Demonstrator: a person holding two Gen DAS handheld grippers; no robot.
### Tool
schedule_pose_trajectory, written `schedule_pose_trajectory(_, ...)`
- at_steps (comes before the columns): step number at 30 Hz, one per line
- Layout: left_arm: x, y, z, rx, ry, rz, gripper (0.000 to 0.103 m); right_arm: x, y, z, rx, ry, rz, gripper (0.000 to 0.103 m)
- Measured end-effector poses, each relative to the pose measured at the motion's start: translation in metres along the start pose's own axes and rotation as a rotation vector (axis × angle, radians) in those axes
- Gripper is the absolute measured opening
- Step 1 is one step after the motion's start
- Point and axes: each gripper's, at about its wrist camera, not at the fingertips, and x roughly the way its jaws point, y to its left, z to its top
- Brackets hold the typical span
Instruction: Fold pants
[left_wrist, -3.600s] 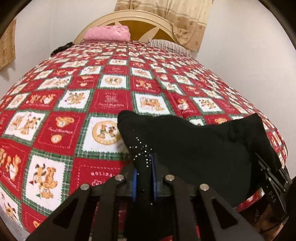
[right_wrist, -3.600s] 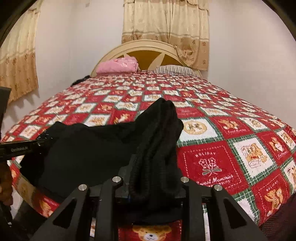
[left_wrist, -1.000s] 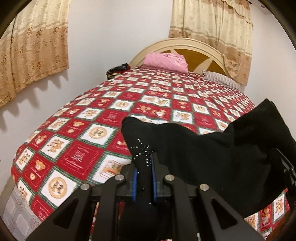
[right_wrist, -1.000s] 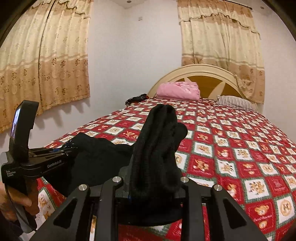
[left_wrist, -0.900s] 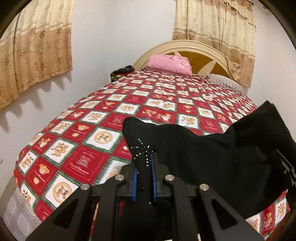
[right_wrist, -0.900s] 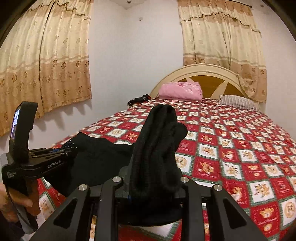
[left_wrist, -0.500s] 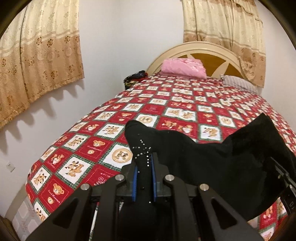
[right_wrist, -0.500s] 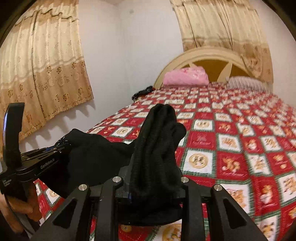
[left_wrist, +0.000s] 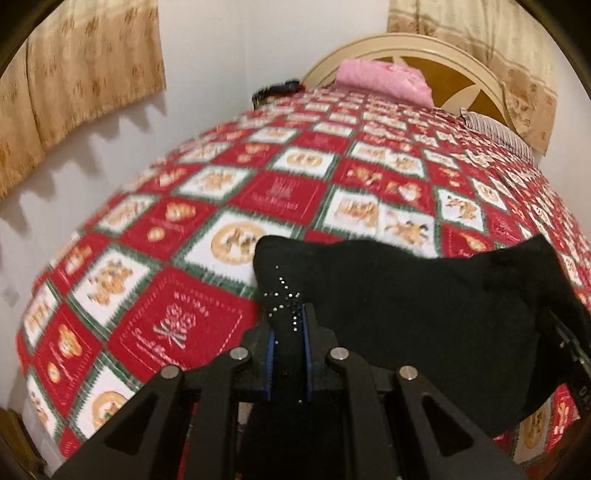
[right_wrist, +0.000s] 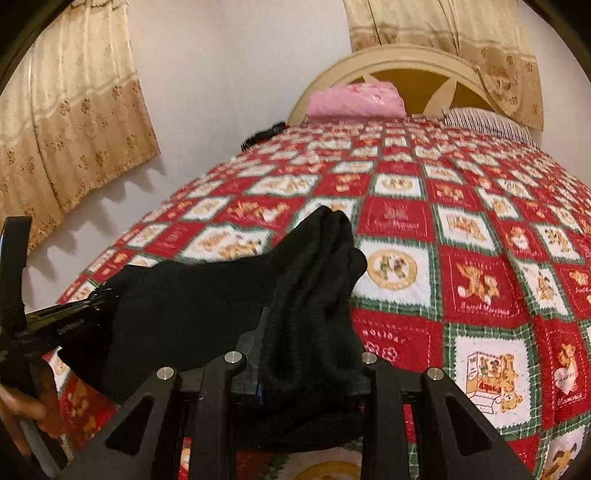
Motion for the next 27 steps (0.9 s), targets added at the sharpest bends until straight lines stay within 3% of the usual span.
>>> schedule_pose_trajectory(5, 0.007, 0.007, -0.008, -0.020, 0.047, -0.022, 0.025, 0.010, -0.005, -0.002, 0.018, 0.049, -0.003, 0.028)
schedule_pose_trajectory(8, 0.008, 0.007, -0.009, -0.004, 0.042, 0.011, 0.038, 0.017, -0.004, -0.003, 0.004, 0.086, -0.022, 0.028)
schedule_pose_trajectory(10, 0.008, 0.011, -0.010, -0.015, 0.044, 0.028, 0.053, 0.020, -0.004, -0.003, -0.013, 0.111, -0.030, 0.028)
schedule_pose_trajectory(12, 0.008, 0.014, -0.014, -0.013, 0.040, 0.041, 0.059, 0.020, -0.004, -0.004, -0.030, 0.122, -0.036, 0.029)
schedule_pose_trajectory(19, 0.008, -0.002, -0.022, 0.091, -0.031, 0.131, 0.059, 0.023, -0.003, -0.006, -0.043, 0.126, -0.053, 0.030)
schedule_pose_trajectory(24, 0.009, 0.006, -0.019, 0.050, -0.023, 0.111, 0.059, 0.024, -0.003, -0.006, -0.046, 0.139, -0.058, 0.033)
schedule_pose_trajectory(27, 0.008, 0.003, -0.021, 0.059, -0.025, 0.121, 0.059, 0.023, -0.001, -0.006, -0.064, 0.144, -0.075, 0.039)
